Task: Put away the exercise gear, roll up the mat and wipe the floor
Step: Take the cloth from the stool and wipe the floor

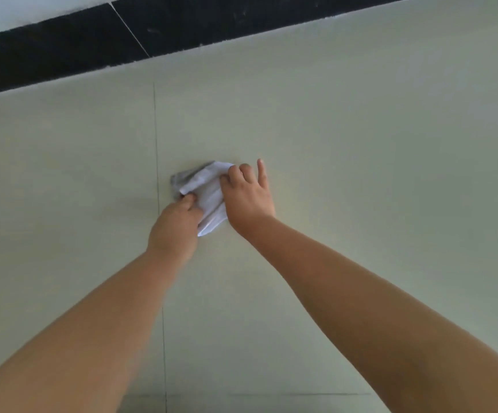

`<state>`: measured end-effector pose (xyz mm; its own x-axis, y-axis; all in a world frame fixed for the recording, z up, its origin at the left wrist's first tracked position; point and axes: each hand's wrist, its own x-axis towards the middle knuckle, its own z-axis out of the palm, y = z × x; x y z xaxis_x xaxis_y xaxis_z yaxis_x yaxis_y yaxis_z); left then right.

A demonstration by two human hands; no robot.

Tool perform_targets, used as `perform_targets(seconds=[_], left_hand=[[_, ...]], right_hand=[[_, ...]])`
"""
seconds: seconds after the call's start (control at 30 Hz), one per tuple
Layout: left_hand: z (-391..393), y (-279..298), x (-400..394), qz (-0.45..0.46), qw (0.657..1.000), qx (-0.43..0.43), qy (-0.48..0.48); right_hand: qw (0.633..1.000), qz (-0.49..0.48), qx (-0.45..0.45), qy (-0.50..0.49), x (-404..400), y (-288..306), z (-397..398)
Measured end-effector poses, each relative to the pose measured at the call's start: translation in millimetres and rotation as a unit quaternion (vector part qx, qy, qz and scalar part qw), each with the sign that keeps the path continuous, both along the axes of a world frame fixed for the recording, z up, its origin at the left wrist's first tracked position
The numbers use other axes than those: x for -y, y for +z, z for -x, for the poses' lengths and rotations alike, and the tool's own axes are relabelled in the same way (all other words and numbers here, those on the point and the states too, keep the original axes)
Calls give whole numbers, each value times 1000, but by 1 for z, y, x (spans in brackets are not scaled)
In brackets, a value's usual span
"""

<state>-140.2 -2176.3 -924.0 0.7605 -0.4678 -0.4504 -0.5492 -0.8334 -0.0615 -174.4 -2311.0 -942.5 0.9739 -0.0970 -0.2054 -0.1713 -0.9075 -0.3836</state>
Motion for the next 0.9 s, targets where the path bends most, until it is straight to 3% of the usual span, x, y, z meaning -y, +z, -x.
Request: perform_targets(seconds=[0.1, 0.23, 0.47, 0.53, 0.67, 0.9], left_hand=[[27, 5, 4, -37, 998, -38, -28], [61, 9, 23, 12, 980, -36, -196], [115, -11, 118, 122, 903, -83, -403], [130, -6, 156, 141, 893, -73, -421], [137, -6, 203, 74, 917, -45, -389], [60, -2, 138, 41, 942, -12, -332]], right_hand=[[999, 38, -6, 22, 3, 6, 49], [995, 93, 3, -39, 27, -2, 115], [966, 137, -7, -218, 101, 0, 229], [951, 137, -46, -272, 124, 8, 244], [930, 133, -99, -329, 150, 15, 233], [947, 61, -60, -308, 100, 6, 151]])
